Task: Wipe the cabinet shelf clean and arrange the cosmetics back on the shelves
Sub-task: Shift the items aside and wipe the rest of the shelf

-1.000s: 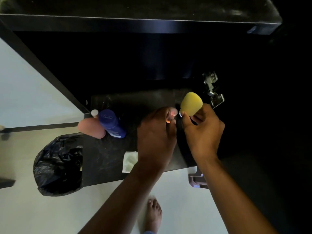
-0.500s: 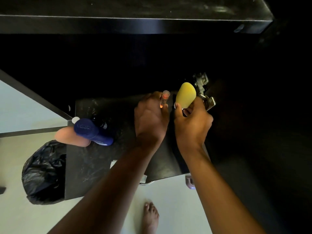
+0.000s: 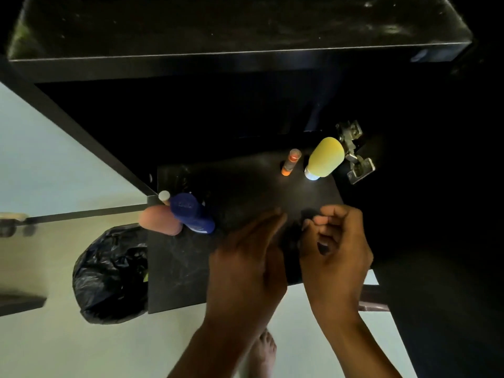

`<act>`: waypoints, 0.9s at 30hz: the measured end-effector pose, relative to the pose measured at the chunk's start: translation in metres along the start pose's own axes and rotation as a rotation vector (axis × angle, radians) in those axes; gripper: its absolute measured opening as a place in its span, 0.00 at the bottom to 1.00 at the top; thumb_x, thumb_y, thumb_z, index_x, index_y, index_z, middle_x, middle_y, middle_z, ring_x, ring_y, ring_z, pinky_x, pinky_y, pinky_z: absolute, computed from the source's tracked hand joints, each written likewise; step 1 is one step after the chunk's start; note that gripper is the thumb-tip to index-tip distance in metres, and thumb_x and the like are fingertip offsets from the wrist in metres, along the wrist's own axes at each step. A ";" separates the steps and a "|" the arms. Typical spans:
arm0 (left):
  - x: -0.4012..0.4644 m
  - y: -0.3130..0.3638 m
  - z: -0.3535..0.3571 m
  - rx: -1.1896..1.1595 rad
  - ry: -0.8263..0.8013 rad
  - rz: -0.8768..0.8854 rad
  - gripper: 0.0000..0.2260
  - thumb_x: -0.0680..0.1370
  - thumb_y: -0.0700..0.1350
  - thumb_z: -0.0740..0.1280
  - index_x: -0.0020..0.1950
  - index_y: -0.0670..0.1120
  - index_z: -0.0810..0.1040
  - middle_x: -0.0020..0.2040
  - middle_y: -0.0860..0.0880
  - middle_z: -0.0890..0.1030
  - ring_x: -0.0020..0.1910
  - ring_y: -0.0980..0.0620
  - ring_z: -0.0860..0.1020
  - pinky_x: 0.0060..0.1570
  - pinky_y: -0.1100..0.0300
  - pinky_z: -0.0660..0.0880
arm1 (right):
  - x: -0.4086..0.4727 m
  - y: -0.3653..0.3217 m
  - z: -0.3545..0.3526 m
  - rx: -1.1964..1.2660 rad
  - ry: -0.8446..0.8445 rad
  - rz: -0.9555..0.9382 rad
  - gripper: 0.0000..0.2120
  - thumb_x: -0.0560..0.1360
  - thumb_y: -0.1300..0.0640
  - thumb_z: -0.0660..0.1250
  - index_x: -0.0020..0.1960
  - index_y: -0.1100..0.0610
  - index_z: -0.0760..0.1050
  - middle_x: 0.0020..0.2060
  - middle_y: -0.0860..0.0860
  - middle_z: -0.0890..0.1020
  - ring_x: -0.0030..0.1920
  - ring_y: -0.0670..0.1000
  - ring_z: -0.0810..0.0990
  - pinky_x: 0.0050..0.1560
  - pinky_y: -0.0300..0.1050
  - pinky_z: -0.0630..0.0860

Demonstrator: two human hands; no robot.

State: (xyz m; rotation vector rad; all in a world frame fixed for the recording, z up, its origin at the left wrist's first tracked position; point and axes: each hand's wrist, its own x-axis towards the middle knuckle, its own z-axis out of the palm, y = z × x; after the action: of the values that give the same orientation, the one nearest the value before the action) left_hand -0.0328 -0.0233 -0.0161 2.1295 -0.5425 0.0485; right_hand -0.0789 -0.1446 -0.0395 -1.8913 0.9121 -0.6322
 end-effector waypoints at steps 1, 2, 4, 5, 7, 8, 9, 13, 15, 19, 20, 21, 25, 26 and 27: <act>-0.010 -0.004 -0.012 0.003 0.011 0.035 0.15 0.77 0.38 0.64 0.59 0.46 0.86 0.57 0.52 0.86 0.53 0.57 0.84 0.54 0.63 0.81 | -0.004 -0.002 0.002 -0.015 -0.036 -0.028 0.11 0.76 0.61 0.73 0.54 0.50 0.76 0.45 0.43 0.82 0.46 0.43 0.83 0.46 0.31 0.80; -0.020 -0.008 -0.024 0.013 0.025 0.058 0.15 0.76 0.38 0.64 0.56 0.47 0.87 0.56 0.53 0.86 0.52 0.58 0.84 0.53 0.64 0.80 | -0.007 -0.004 0.006 -0.025 -0.078 -0.056 0.10 0.76 0.62 0.73 0.53 0.51 0.77 0.44 0.43 0.82 0.46 0.43 0.83 0.46 0.30 0.79; -0.034 -0.019 -0.043 0.031 0.064 0.053 0.14 0.74 0.36 0.65 0.51 0.48 0.87 0.53 0.55 0.86 0.49 0.58 0.83 0.48 0.66 0.79 | -0.012 -0.010 0.017 -0.037 -0.171 -0.113 0.12 0.75 0.65 0.73 0.52 0.51 0.79 0.45 0.45 0.83 0.46 0.43 0.83 0.47 0.30 0.79; -0.040 -0.026 -0.051 0.030 0.086 0.020 0.14 0.73 0.34 0.65 0.48 0.48 0.87 0.50 0.55 0.86 0.47 0.58 0.83 0.46 0.65 0.79 | -0.014 -0.013 0.023 -0.038 -0.220 -0.133 0.13 0.75 0.66 0.73 0.53 0.50 0.79 0.45 0.45 0.83 0.46 0.43 0.83 0.48 0.31 0.80; -0.049 -0.041 -0.062 0.017 0.140 -0.080 0.12 0.71 0.35 0.67 0.44 0.49 0.86 0.46 0.56 0.85 0.44 0.57 0.83 0.42 0.58 0.81 | -0.018 -0.019 0.033 -0.027 -0.333 -0.164 0.13 0.75 0.63 0.74 0.55 0.49 0.79 0.48 0.45 0.84 0.49 0.44 0.84 0.51 0.34 0.80; -0.052 -0.049 -0.066 0.014 0.170 -0.134 0.10 0.71 0.36 0.67 0.44 0.49 0.85 0.44 0.57 0.84 0.42 0.57 0.83 0.39 0.54 0.81 | -0.020 -0.021 0.037 -0.016 -0.392 -0.184 0.13 0.76 0.62 0.74 0.57 0.49 0.79 0.50 0.45 0.84 0.51 0.44 0.83 0.53 0.34 0.80; -0.054 -0.055 -0.069 0.014 0.204 -0.190 0.09 0.71 0.37 0.67 0.44 0.50 0.84 0.43 0.57 0.83 0.41 0.56 0.83 0.38 0.52 0.81 | -0.023 -0.023 0.042 -0.010 -0.446 -0.208 0.15 0.76 0.60 0.74 0.60 0.50 0.78 0.53 0.45 0.83 0.54 0.44 0.82 0.55 0.35 0.79; -0.048 -0.079 -0.079 0.057 0.374 -0.404 0.13 0.72 0.41 0.76 0.52 0.47 0.76 0.47 0.50 0.79 0.44 0.51 0.80 0.41 0.49 0.81 | -0.031 -0.031 0.062 -0.031 -0.595 -0.288 0.24 0.74 0.56 0.76 0.68 0.50 0.74 0.61 0.46 0.80 0.62 0.44 0.79 0.63 0.38 0.77; -0.040 -0.090 -0.080 0.082 0.372 -0.421 0.22 0.71 0.45 0.79 0.59 0.47 0.73 0.52 0.49 0.76 0.49 0.49 0.79 0.45 0.49 0.81 | -0.032 -0.034 0.072 -0.048 -0.630 -0.271 0.27 0.73 0.54 0.77 0.69 0.49 0.72 0.63 0.46 0.80 0.63 0.45 0.78 0.64 0.40 0.77; -0.029 -0.103 -0.079 0.052 0.271 -0.391 0.27 0.72 0.49 0.78 0.68 0.52 0.71 0.60 0.53 0.77 0.56 0.51 0.79 0.50 0.50 0.81 | -0.035 -0.041 0.086 -0.034 -0.601 -0.245 0.26 0.72 0.53 0.79 0.66 0.49 0.73 0.61 0.46 0.81 0.60 0.44 0.80 0.60 0.33 0.76; -0.027 -0.104 -0.078 0.062 0.259 -0.376 0.26 0.73 0.51 0.77 0.68 0.53 0.71 0.60 0.54 0.78 0.57 0.51 0.79 0.52 0.49 0.81 | -0.035 -0.043 0.089 -0.026 -0.575 -0.249 0.25 0.72 0.53 0.79 0.65 0.49 0.74 0.59 0.46 0.82 0.58 0.44 0.80 0.60 0.34 0.77; -0.024 -0.103 -0.077 0.069 0.254 -0.360 0.24 0.74 0.52 0.76 0.67 0.54 0.72 0.59 0.55 0.79 0.57 0.51 0.79 0.53 0.47 0.81 | -0.035 -0.044 0.091 -0.024 -0.547 -0.253 0.24 0.72 0.53 0.79 0.64 0.50 0.74 0.58 0.47 0.83 0.57 0.45 0.81 0.59 0.37 0.79; -0.020 -0.105 -0.075 0.101 0.277 -0.329 0.17 0.76 0.54 0.73 0.62 0.54 0.75 0.54 0.56 0.80 0.54 0.51 0.80 0.51 0.45 0.81 | -0.038 -0.043 0.097 -0.036 -0.466 -0.254 0.21 0.72 0.53 0.79 0.62 0.52 0.77 0.55 0.47 0.85 0.53 0.47 0.83 0.57 0.46 0.82; -0.020 -0.106 -0.076 0.097 0.283 -0.340 0.16 0.76 0.54 0.73 0.62 0.54 0.76 0.54 0.56 0.81 0.53 0.52 0.80 0.49 0.46 0.81 | -0.039 -0.043 0.098 -0.037 -0.454 -0.253 0.21 0.72 0.53 0.79 0.62 0.52 0.77 0.54 0.47 0.85 0.53 0.47 0.83 0.56 0.48 0.83; -0.019 -0.106 -0.076 0.093 0.287 -0.352 0.15 0.76 0.54 0.73 0.61 0.53 0.77 0.53 0.56 0.81 0.53 0.52 0.80 0.49 0.47 0.81 | -0.040 -0.043 0.098 -0.040 -0.443 -0.255 0.20 0.72 0.53 0.79 0.61 0.52 0.77 0.53 0.47 0.85 0.52 0.48 0.84 0.56 0.49 0.83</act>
State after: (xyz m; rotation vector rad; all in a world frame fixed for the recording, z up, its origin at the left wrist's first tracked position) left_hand 0.0043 0.0960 -0.0580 2.2289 0.0056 0.1812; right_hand -0.0165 -0.0493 -0.0479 -2.0880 0.4065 -0.3189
